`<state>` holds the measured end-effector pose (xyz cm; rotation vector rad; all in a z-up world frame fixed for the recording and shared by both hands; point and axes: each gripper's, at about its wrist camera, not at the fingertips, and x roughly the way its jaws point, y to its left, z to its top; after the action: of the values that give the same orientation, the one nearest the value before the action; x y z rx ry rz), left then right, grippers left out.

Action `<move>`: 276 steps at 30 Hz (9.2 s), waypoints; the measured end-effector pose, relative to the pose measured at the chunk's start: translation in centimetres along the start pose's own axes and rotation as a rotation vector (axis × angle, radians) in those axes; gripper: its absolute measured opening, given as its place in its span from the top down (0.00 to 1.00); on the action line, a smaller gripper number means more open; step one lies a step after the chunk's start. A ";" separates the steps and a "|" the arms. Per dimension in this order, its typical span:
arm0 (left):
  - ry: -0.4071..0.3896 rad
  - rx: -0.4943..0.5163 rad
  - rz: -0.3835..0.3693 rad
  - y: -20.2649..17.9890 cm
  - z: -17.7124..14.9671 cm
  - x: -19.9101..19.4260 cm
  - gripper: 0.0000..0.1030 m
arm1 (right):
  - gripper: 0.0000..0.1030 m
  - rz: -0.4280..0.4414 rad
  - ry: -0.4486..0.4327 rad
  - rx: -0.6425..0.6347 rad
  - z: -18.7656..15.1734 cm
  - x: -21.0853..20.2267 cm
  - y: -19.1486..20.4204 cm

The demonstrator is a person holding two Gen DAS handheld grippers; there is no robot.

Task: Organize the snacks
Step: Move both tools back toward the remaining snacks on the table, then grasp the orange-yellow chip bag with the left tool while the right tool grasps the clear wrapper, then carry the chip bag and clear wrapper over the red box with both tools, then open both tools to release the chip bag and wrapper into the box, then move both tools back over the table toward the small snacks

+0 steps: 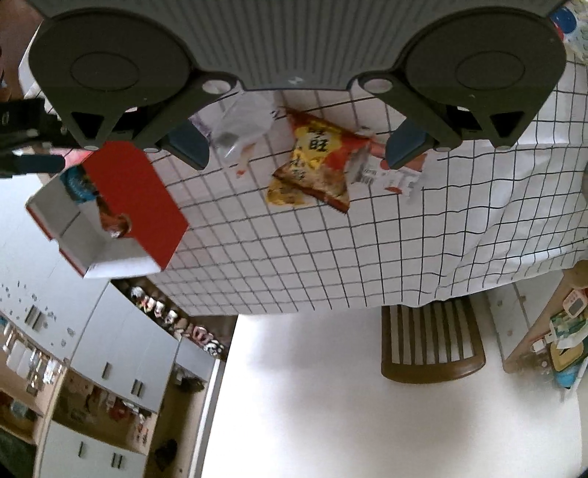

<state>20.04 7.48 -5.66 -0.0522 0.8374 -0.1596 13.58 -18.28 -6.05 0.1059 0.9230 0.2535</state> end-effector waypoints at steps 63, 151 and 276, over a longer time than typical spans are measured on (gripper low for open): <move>0.132 0.052 0.023 2.2 -2.1 14.1 0.49 | 0.86 -0.107 0.169 0.488 0.0 16.3 2.7; 0.250 0.069 -0.130 -30.6 6.2 16.2 0.49 | 0.88 -0.213 0.061 -0.076 11.4 5.2 -25.8; 0.338 -0.374 0.040 2.2 -11.1 5.9 0.04 | 0.40 0.003 0.253 -0.323 -1.1 12.5 0.6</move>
<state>15.97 8.87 -17.68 -0.3677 1.1971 0.0297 19.82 -14.48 -16.30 -0.2280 1.1210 0.4228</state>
